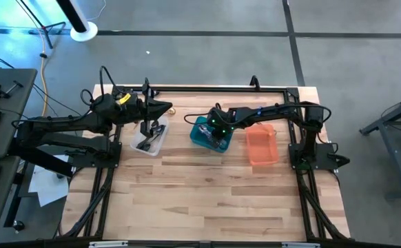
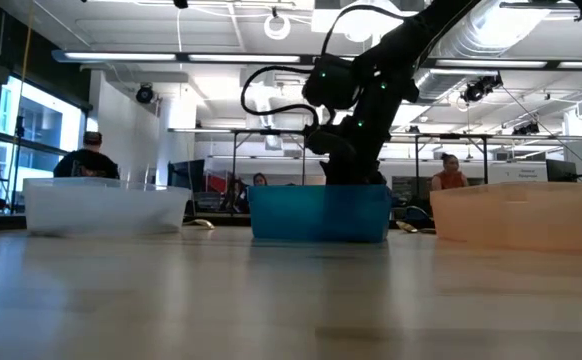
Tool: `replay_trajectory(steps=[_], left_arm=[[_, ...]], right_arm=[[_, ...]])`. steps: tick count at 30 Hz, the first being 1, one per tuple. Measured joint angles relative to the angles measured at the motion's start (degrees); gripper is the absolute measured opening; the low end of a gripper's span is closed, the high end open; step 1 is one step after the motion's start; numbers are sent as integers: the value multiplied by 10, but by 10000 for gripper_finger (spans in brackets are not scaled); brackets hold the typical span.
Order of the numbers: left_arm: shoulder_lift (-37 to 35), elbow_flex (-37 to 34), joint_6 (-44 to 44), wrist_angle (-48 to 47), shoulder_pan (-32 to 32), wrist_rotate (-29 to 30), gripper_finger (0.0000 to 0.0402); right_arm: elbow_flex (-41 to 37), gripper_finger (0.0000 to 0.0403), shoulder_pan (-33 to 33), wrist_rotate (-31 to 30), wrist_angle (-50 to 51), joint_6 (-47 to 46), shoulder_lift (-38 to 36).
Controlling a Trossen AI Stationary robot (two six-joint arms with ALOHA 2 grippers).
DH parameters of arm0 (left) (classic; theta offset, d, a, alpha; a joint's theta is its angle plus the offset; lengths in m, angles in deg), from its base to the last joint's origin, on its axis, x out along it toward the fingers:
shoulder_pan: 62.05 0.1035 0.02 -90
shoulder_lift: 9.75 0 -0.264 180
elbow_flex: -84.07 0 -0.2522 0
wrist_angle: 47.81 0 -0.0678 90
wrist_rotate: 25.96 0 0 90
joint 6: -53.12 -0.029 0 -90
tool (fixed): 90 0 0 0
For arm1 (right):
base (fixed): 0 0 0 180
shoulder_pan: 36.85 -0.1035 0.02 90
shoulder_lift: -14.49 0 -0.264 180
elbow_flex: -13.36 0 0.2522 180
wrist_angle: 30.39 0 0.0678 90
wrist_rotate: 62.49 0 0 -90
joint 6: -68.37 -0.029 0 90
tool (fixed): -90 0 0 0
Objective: Sort silverware by color (type)
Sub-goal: Put the purple spoon into the blue bin
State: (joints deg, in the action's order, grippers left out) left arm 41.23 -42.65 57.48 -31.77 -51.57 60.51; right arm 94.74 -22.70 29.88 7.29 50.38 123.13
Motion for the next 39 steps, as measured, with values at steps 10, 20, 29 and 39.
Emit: replay_trajectory(steps=[10,20,29,39], left_arm=[[0,0,0,-10,0,3,0],[0,0,10,-16,0,4,0],[0,0,12,-16,0,9,0],[0,0,11,-16,0,14,0]], right_arm=[[-1,97,0,-7,-3,0,2],[-2,179,-1,-20,-2,-3,2],[-4,213,0,-26,0,1,4],[-3,213,0,-25,-11,5,2]])
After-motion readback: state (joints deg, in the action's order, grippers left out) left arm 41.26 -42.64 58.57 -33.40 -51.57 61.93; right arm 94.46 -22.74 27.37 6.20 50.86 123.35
